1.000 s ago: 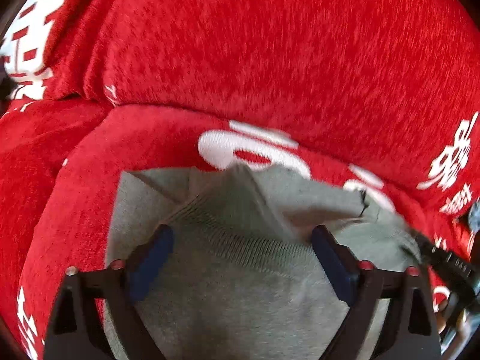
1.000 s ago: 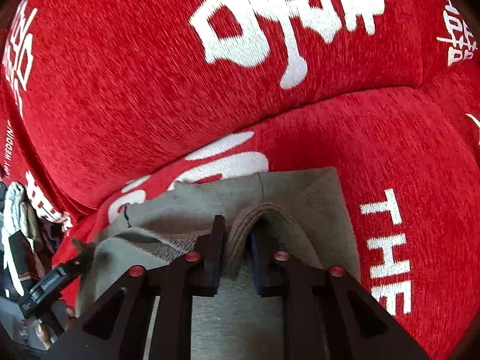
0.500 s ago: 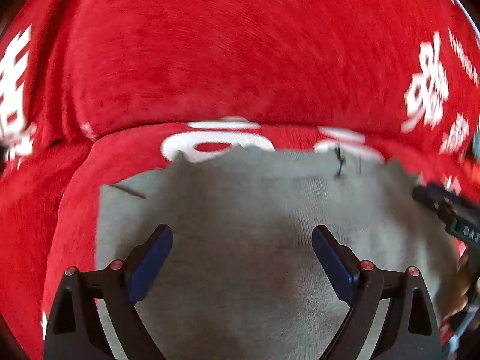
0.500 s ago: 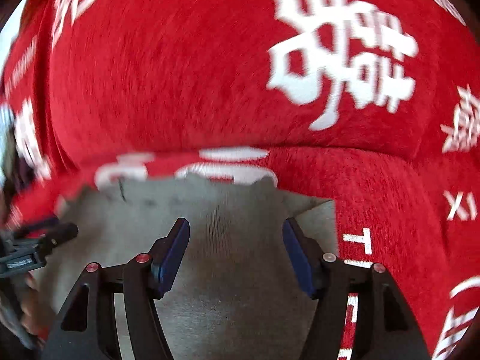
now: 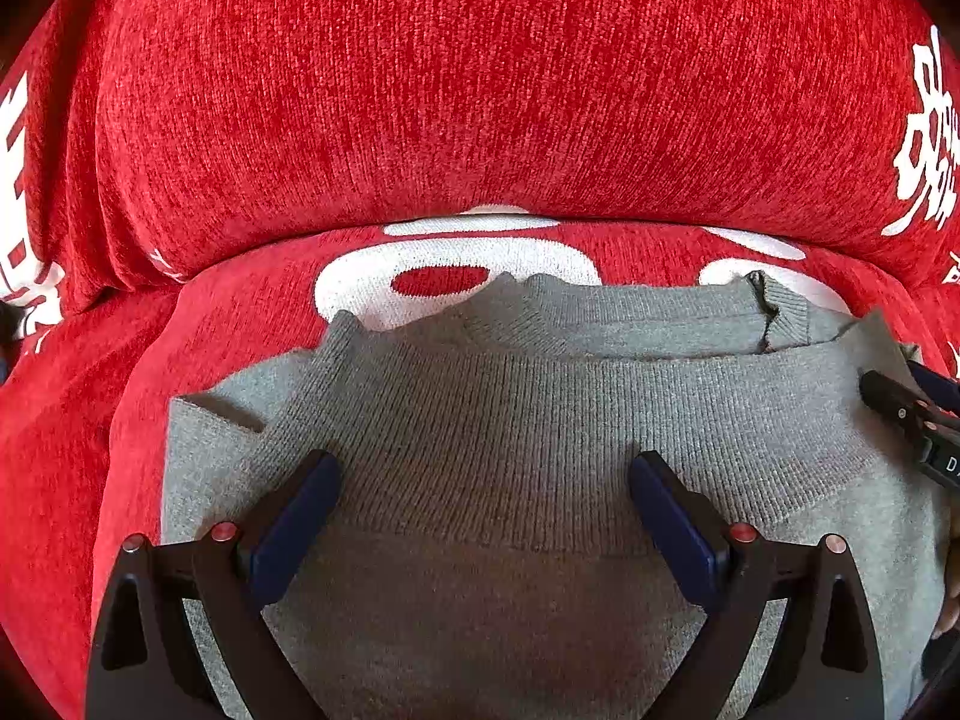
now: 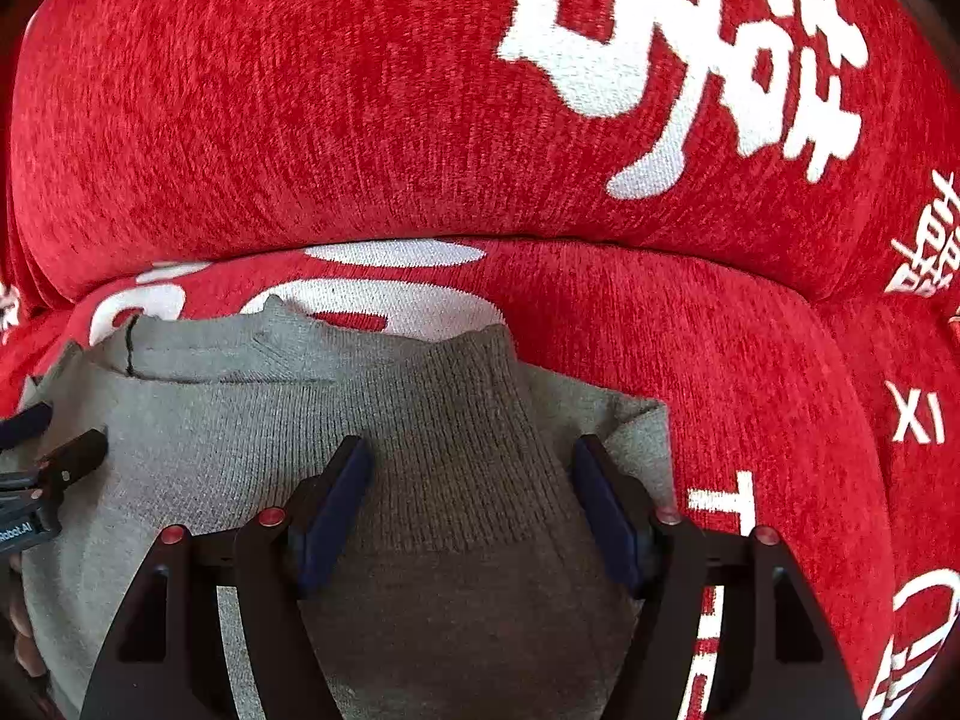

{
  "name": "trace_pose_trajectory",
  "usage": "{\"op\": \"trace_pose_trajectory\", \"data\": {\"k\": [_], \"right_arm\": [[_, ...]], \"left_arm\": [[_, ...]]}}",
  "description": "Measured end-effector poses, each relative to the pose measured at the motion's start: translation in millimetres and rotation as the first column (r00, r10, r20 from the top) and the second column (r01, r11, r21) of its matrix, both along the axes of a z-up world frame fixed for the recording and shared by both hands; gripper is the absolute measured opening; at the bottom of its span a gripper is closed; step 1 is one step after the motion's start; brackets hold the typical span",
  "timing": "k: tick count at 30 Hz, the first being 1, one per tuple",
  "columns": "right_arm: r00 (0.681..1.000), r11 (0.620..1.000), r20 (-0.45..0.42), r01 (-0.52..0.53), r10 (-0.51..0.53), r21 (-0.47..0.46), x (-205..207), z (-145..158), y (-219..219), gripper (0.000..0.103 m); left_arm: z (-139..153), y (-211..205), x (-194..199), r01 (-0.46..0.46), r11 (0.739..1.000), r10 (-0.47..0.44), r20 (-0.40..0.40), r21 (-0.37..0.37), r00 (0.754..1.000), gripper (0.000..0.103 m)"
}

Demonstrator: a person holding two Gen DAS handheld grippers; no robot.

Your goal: Fold small clothes

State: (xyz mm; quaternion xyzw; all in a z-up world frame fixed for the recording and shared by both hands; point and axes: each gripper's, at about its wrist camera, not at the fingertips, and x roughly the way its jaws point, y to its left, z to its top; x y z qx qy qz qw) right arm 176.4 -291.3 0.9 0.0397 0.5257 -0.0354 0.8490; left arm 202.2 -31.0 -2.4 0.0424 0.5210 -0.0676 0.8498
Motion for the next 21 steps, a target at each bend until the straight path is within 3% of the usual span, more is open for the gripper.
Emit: {"op": "trace_pose_trajectory", "data": {"k": [3, 6, 9, 11, 14, 16, 21], "right_arm": [[1.000, 1.000, 0.006, 0.027, -0.027, -0.014, -5.4, 9.5, 2.7, 0.072], [0.997, 1.000, 0.073, 0.010, -0.011, 0.012, -27.8, 34.6, 17.0, 0.072], [0.991, 0.997, 0.116, -0.067, 0.061, 0.044, -53.8, 53.2, 42.1, 0.072], [0.987, 0.991, 0.107, -0.125, 0.119, 0.051, -65.5, 52.2, 61.2, 0.072], [0.981, 0.983, 0.063, -0.184, 0.183, 0.010, -80.9, 35.6, 80.5, 0.072], [0.981, 0.984, 0.079, -0.179, 0.180, -0.018, -89.4, 29.8, 75.8, 0.072], [0.996, 0.999, 0.074, -0.054, 0.053, 0.003, -99.4, 35.1, 41.1, 0.072]], "left_arm": [[7.3, 2.5, -6.5, -0.005, 1.000, 0.005, 0.004, 0.007, 1.000, 0.098], [18.4, 2.7, -23.7, 0.008, 1.000, -0.008, 0.024, 0.014, 1.000, 0.098], [27.3, 1.3, -46.8, 0.035, 0.998, -0.033, 0.036, -0.056, 0.999, 0.098], [26.8, -2.3, -61.4, 0.054, 0.996, -0.051, 0.035, -0.071, 0.998, 0.098], [15.7, 0.9, -76.7, 0.059, 0.998, -0.058, 0.042, -0.025, 0.997, 0.098], [14.8, 13.1, -85.7, 0.056, 0.997, -0.053, 0.062, -0.050, 0.997, 0.099], [27.7, 31.5, -98.7, -0.005, 0.998, 0.009, 0.056, -0.056, 0.998, 0.098]]}}
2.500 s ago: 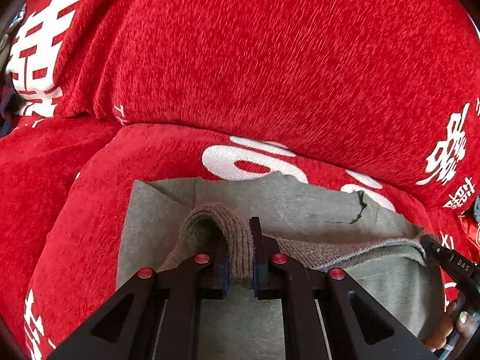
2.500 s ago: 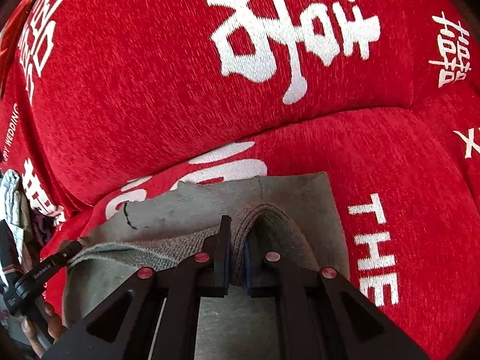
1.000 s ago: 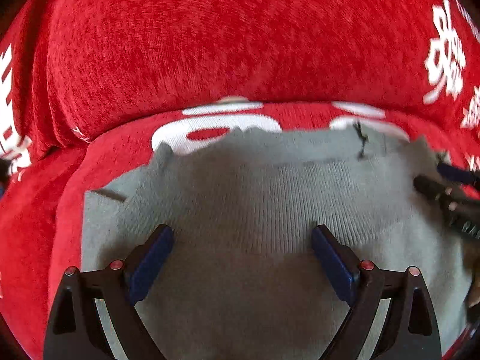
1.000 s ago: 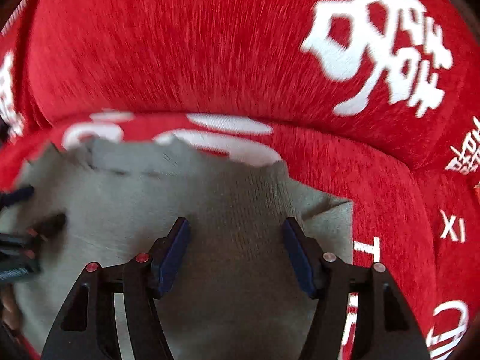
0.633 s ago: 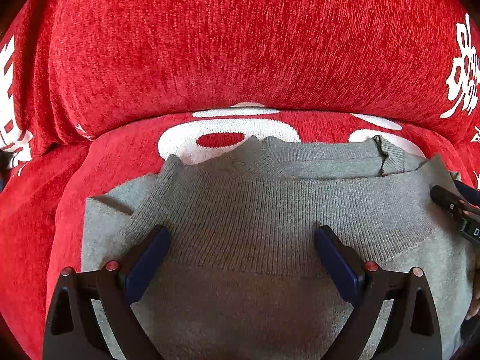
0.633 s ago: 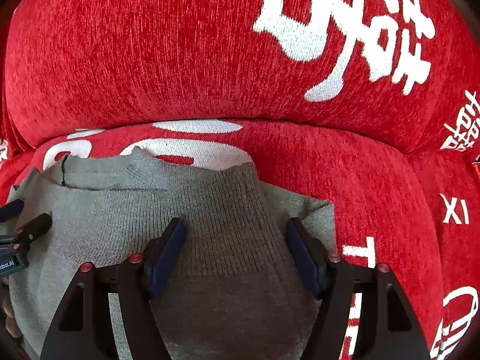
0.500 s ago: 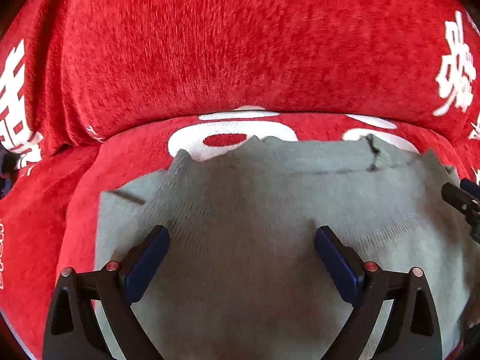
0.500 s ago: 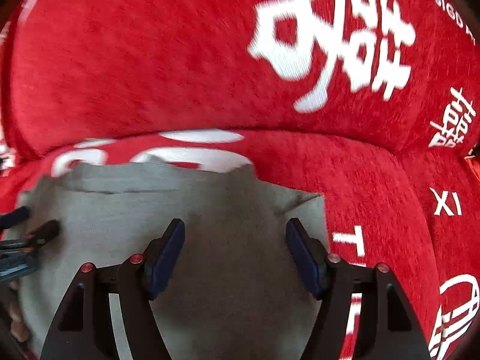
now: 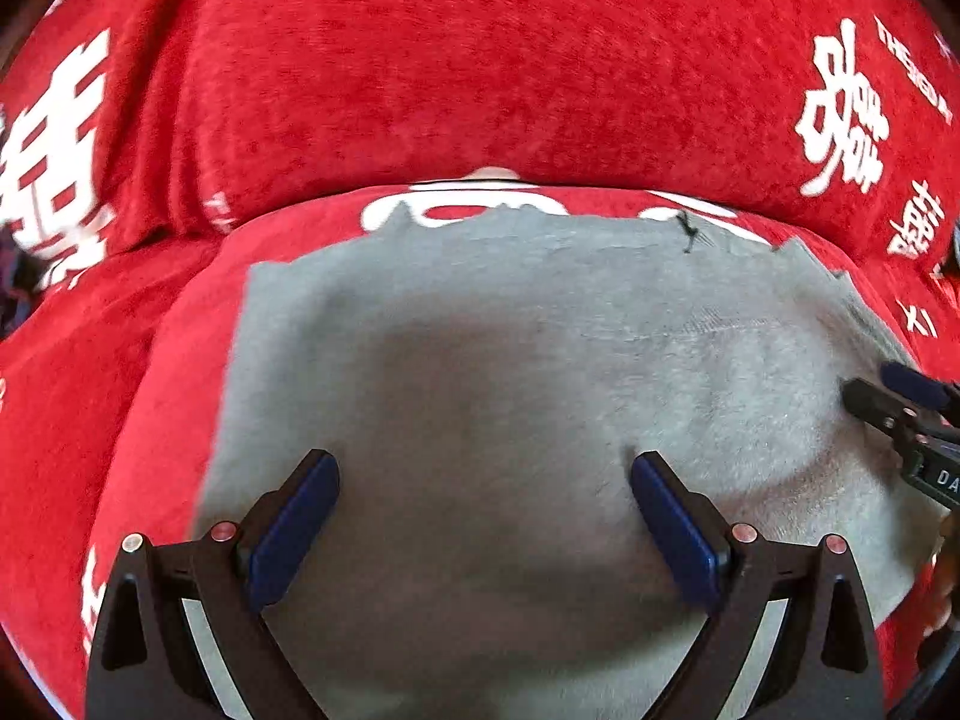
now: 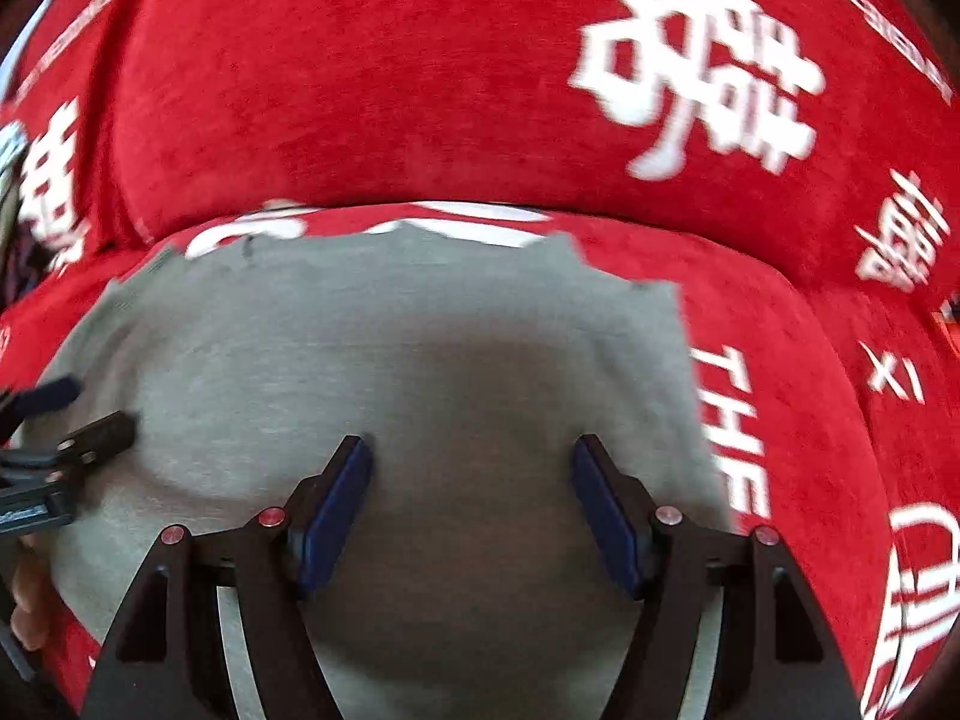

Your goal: Fold small clothes

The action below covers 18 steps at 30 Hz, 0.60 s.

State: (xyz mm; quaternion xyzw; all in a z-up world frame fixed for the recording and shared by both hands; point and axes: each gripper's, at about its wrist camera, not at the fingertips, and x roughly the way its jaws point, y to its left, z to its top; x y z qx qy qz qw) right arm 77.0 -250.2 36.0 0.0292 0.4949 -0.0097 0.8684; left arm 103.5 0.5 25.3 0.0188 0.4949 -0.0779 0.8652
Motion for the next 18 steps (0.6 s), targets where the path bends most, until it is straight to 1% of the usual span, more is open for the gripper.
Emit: {"op": "trace_pose_trajectory", "data": {"k": [1, 2, 4, 5, 7, 9, 12, 14, 16, 17, 18], "right_arm": [[1.000, 1.000, -0.004, 0.018, -0.018, -0.005, -1.4, 5.0, -2.2, 0.072], [1.000, 1.000, 0.002, 0.030, -0.030, -0.008, -5.6, 10.8, -1.3, 0.072], [0.999, 0.999, 0.045, 0.002, -0.004, 0.036, -19.9, 23.3, 7.6, 0.072], [0.998, 0.998, 0.057, -0.022, 0.019, 0.054, -26.7, 26.4, 15.2, 0.072], [0.995, 0.996, 0.069, -0.070, 0.066, 0.059, -38.8, 26.0, 35.4, 0.072], [0.992, 0.994, 0.061, -0.109, 0.107, 0.029, -48.9, 16.5, 51.9, 0.074], [0.989, 0.989, 0.061, -0.133, 0.138, -0.070, -62.1, 2.0, 59.5, 0.074], [0.989, 0.987, 0.061, -0.129, 0.136, -0.100, -69.0, -1.2, 55.3, 0.074], [0.995, 0.994, 0.036, -0.088, 0.090, -0.060, -74.7, 1.5, 40.4, 0.076], [0.998, 0.998, 0.031, -0.058, 0.059, -0.032, -77.1, 4.7, 33.0, 0.076], [0.999, 1.000, 0.047, -0.024, 0.025, -0.013, -82.1, 11.4, 26.0, 0.076]], "left_arm": [[3.2, 1.3, -2.4, -0.010, 1.000, 0.010, 0.004, -0.009, 1.000, 0.098], [8.7, 1.4, -8.3, -0.012, 0.999, 0.012, 0.012, -0.038, 1.000, 0.098], [11.6, -1.4, -18.5, 0.001, 0.997, 0.000, 0.014, -0.076, 1.000, 0.098], [10.4, -5.2, -23.7, 0.011, 0.997, -0.010, 0.012, -0.075, 1.000, 0.098], [6.0, -11.0, -35.4, 0.015, 0.999, -0.014, 0.025, -0.029, 1.000, 0.099], [2.0, -9.1, -44.0, 0.013, 1.000, -0.012, 0.040, -0.020, 0.999, 0.099], [1.6, 1.4, -55.5, 0.011, 1.000, -0.009, 0.056, -0.023, 0.998, 0.099], [2.5, 6.7, -62.7, 0.020, 1.000, -0.019, 0.066, -0.007, 0.998, 0.099], [10.0, 11.5, -70.3, 0.002, 1.000, -0.003, 0.063, 0.005, 0.998, 0.098], [14.5, 13.9, -74.6, -0.008, 1.000, 0.008, 0.068, -0.008, 0.998, 0.099], [17.8, 15.6, -78.8, -0.003, 0.999, 0.005, 0.073, -0.033, 0.997, 0.098]]}}
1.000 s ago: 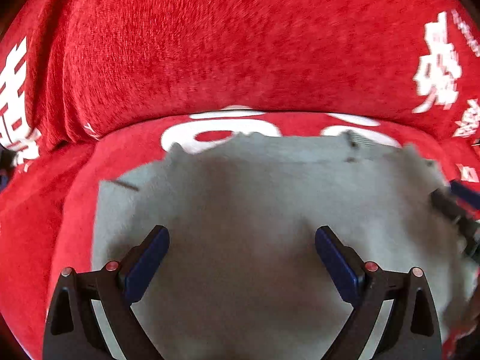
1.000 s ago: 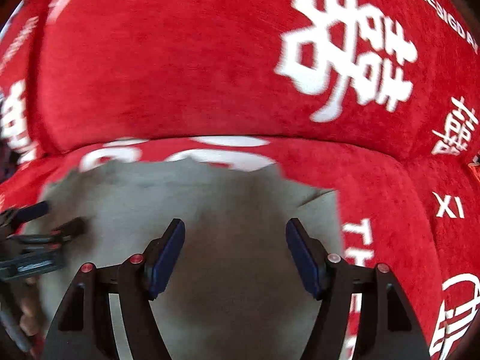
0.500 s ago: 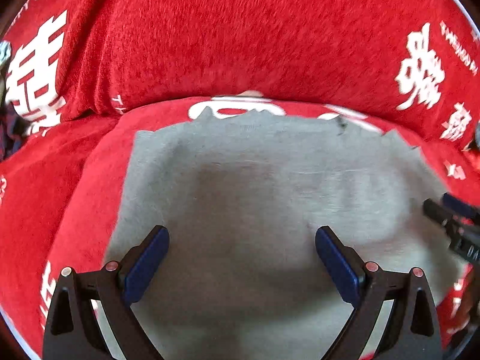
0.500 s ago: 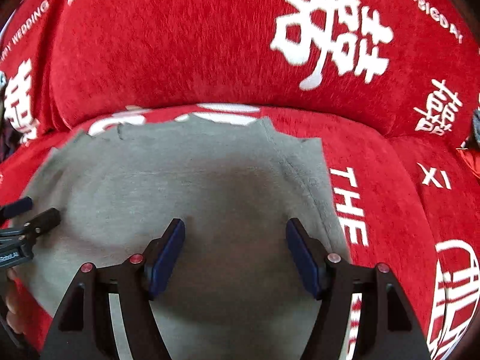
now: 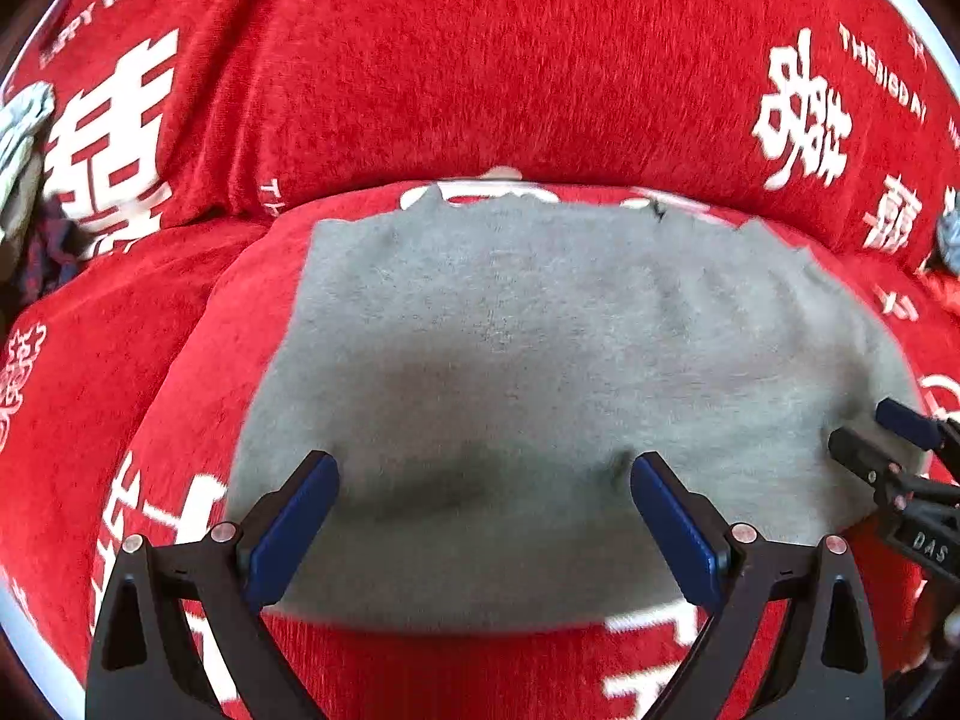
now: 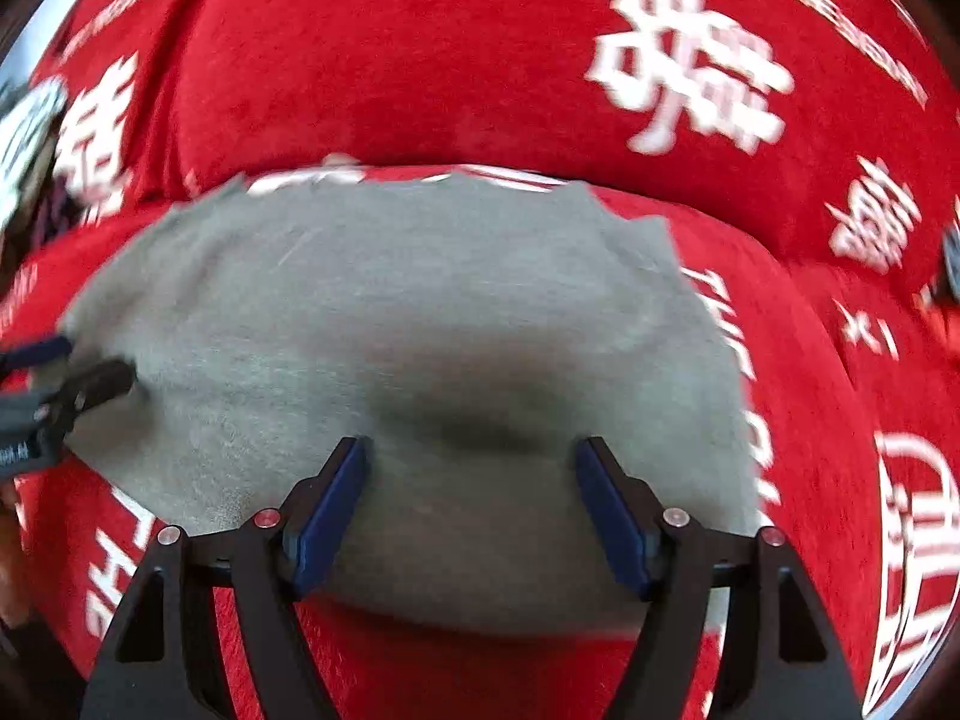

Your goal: Fold small clothes

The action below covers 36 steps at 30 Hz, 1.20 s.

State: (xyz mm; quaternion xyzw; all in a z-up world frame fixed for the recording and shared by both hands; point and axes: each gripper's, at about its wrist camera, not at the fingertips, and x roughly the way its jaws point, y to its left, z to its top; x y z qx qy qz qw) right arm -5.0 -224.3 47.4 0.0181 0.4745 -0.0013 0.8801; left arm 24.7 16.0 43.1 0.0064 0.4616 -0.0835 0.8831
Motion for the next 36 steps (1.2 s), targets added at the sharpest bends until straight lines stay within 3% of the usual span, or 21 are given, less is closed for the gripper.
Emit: {"op": "trace_pose_trajectory", "data": {"k": [3, 6, 11, 13, 16, 19, 21, 22, 26, 29, 31, 32, 35, 36], "right_arm": [[1.000, 0.999, 0.029, 0.000, -0.001, 0.037, -9.0, 7.4, -3.8, 0.076], [1.000, 1.000, -0.029, -0.007, 0.008, 0.024, -12.6, -6.0, -2.5, 0.076], [1.000, 1.000, 0.002, -0.016, 0.016, 0.006, -30.6, -10.9, -13.5, 0.076], [1.000, 1.000, -0.012, -0.010, 0.010, 0.008, -34.1, -8.4, -17.0, 0.076], [1.000, 0.999, -0.006, 0.016, -0.016, 0.045, -40.1, 2.9, -20.3, 0.076], [1.000, 0.998, 0.013, 0.019, -0.019, 0.056, -40.6, 10.6, -17.6, 0.076], [1.000, 0.999, 0.018, 0.005, -0.006, 0.054, -38.7, 12.6, -11.0, 0.076], [1.000, 0.999, 0.017, -0.001, 0.000, 0.053, -37.4, 12.7, -7.3, 0.076], [0.999, 0.998, 0.014, -0.039, 0.038, 0.058, -30.6, 13.3, 13.6, 0.076], [0.998, 0.996, 0.016, -0.066, 0.065, 0.055, -24.1, 16.0, 28.8, 0.076], [0.997, 0.996, 0.016, -0.076, 0.075, 0.053, -18.9, 18.8, 35.0, 0.076], [0.997, 0.995, 0.016, -0.081, 0.080, 0.053, -15.6, 20.4, 38.1, 0.076], [0.996, 0.995, 0.016, -0.087, 0.086, 0.047, -7.7, 23.3, 43.4, 0.076], [0.996, 0.995, 0.015, -0.091, 0.090, 0.046, -3.7, 23.7, 46.0, 0.076]], "left_arm": [[-3.4, -0.3, -6.6, 0.006, 1.000, -0.006, -0.013, -0.005, 1.000, 0.098], [-24.6, 3.4, -9.3, -0.011, 0.998, 0.015, -0.064, 0.054, 0.998, 0.099], [-23.7, 18.7, -29.2, 0.002, 1.000, -0.001, -0.036, 0.017, 0.999, 0.099], [-16.7, 28.4, -36.0, -0.011, 1.000, 0.010, -0.034, -0.019, 0.999, 0.099], [-8.3, 56.4, -40.5, -0.081, 0.987, 0.076, -0.040, -0.138, 0.996, 0.099], [-12.5, 92.8, -38.5, -0.190, 0.943, 0.171, -0.092, -0.273, 0.981, 0.099], [-24.1, 106.6, -33.1, -0.227, 0.904, 0.180, -0.162, -0.361, 0.970, 0.098], [-27.0, 110.8, -29.3, -0.233, 0.886, 0.177, -0.172, -0.400, 0.969, 0.098], [-28.4, 108.4, -9.0, -0.212, 0.855, 0.153, -0.160, -0.473, 0.975, 0.098], [-32.2, 103.7, 7.1, -0.192, 0.810, 0.112, -0.175, -0.553, 0.978, 0.098], [-35.0, 104.8, 13.0, -0.180, 0.780, 0.096, -0.169, -0.599, 0.981, 0.084], [-38.5, 106.6, 14.7, -0.175, 0.766, 0.078, -0.181, -0.618, 0.980, 0.063], [-52.1, 119.0, 16.6, -0.187, 0.707, 0.072, -0.194, -0.682, 0.978, 0.040], [-54.6, 123.4, 16.7, -0.194, 0.698, 0.073, -0.201, -0.689, 0.977, 0.032]]}}
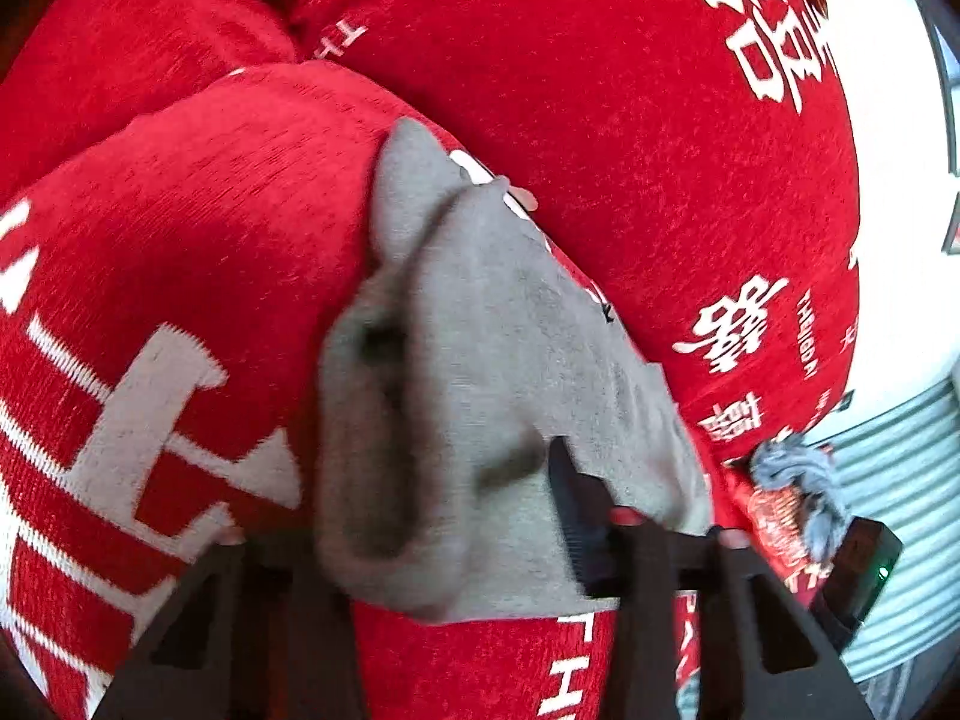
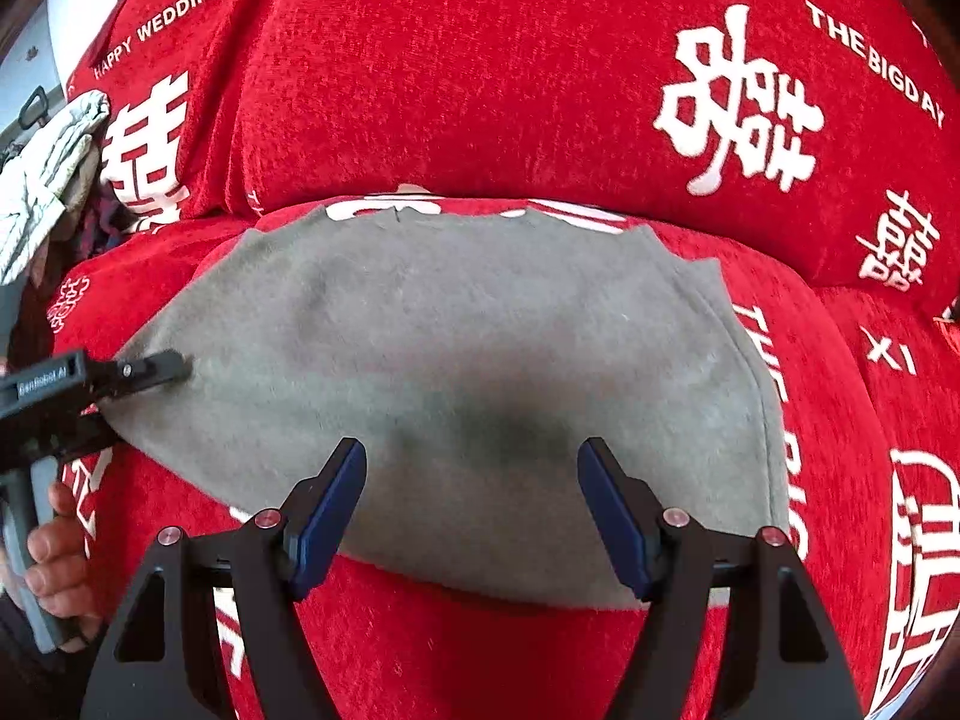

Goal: Fold small clothes
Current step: 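Grasp the folded sweater's side edge with the left gripper and lift it, then bring the right gripper to the lifted edge and grasp it while the left gripper holds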

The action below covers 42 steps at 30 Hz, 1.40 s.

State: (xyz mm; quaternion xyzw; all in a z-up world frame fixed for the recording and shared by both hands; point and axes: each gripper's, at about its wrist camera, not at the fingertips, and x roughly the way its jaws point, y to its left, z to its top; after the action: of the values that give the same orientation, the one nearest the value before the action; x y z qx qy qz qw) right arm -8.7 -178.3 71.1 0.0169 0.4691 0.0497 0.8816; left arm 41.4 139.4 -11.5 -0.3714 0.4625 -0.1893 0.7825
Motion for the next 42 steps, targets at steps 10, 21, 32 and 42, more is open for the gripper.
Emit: {"op": "trace_pose_trajectory", "data": {"k": [10, 21, 32, 42], "right_arm": [[0.993, 0.993, -0.041, -0.105, 0.107, 0.045, 70.0, 3.7, 54.0, 0.076], [0.937, 0.958, -0.225, -0.230, 0.265, 0.172, 177.4, -30.0, 160.1, 0.076], [0.901, 0.956, -0.336, -0.295, 0.274, -0.012, 211.2, -68.3, 231.0, 0.088], [0.915, 0.934, -0.282, -0.334, 0.289, -0.127, 208.9, -59.7, 227.9, 0.023]], "left_arm": [[0.3, 0.6, -0.2, -0.005, 1.000, 0.005, 0.026, -0.005, 1.000, 0.017], [12.4, -10.3, -3.6, 0.009, 0.984, -0.021, 0.065, 0.175, 0.998, 0.017], [20.4, -20.2, -4.9, 0.016, 0.961, -0.040, 0.084, 0.277, 0.996, 0.017], [14.9, -32.2, -11.2, 0.008, 0.944, -0.044, 0.101, 0.330, 0.994, 0.017]]}}
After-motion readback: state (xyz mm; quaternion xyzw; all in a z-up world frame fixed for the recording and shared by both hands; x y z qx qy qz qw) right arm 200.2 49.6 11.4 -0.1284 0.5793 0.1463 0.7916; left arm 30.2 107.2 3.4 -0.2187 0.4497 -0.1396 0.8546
